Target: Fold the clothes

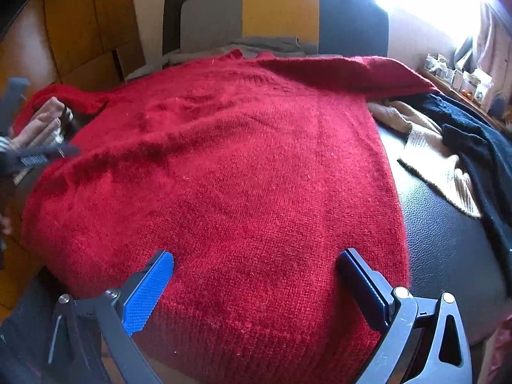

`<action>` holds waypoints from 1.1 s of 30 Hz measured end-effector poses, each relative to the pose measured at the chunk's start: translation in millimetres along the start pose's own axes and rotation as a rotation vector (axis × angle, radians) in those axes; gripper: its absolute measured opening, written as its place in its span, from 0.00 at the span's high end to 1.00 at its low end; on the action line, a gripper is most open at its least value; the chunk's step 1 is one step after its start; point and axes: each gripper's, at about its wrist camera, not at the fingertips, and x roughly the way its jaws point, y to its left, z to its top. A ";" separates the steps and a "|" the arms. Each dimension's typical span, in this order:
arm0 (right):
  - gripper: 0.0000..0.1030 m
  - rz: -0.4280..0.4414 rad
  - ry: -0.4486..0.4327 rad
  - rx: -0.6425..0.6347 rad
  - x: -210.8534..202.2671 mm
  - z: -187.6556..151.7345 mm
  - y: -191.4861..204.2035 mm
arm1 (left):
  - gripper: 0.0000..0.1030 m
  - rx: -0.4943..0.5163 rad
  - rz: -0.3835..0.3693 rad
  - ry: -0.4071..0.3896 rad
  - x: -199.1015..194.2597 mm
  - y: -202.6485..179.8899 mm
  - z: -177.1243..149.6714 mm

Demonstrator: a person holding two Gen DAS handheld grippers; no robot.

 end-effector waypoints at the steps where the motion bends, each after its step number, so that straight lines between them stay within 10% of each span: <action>1: 0.00 0.006 -0.011 0.004 -0.5 -0.8 -1.2 | 0.71 -0.002 -0.001 -0.014 -0.3 -0.2 -2.0; 10: 0.01 0.087 -0.099 0.157 -13.6 19.2 -50.2 | 0.69 -0.019 -0.021 -0.060 -2.3 2.9 -9.1; 22: 0.00 -0.193 -0.261 0.454 -8.8 165.0 -303.5 | 0.67 -0.019 0.022 -0.001 6.0 -3.3 1.9; 33: 0.00 -0.414 0.059 0.478 116.1 239.6 -450.4 | 0.59 -0.083 0.074 0.062 15.7 -6.3 17.5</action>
